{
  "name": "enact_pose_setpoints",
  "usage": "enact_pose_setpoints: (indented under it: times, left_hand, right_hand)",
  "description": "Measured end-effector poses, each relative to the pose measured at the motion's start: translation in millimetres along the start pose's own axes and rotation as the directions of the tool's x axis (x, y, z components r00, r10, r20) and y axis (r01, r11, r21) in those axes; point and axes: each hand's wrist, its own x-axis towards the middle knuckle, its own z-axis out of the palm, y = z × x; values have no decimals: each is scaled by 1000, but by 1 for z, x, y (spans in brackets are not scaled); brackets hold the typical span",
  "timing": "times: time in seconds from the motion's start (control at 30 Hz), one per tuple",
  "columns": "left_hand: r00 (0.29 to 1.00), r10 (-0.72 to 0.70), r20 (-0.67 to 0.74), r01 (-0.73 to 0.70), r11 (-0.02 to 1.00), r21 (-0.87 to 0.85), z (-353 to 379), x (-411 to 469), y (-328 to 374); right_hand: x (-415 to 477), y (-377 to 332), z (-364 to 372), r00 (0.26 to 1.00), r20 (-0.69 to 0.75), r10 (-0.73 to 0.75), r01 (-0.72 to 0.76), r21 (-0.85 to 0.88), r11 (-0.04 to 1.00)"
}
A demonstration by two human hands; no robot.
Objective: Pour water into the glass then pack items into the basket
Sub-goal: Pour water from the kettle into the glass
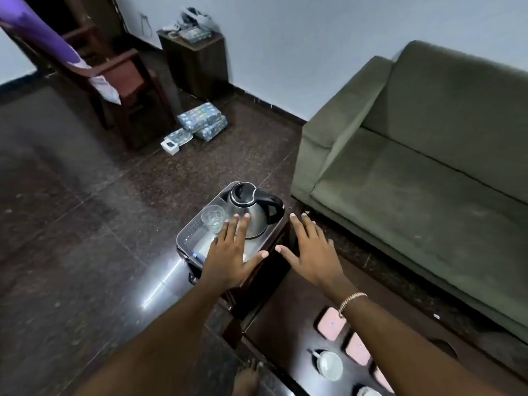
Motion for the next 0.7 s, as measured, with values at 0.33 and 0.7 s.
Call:
enact_pose_setpoints:
  times: [0.33,0.7]
  left_hand:
    - [844,-534,-44,443,741,-505,63,38,-106]
    - [732,-676,80,459,403,-792,131,96,-168]
  right_hand:
    - [123,-29,72,987,-159,-13,58,285,957]
    - [203,-1,105,993,-46,106,-50,656,753]
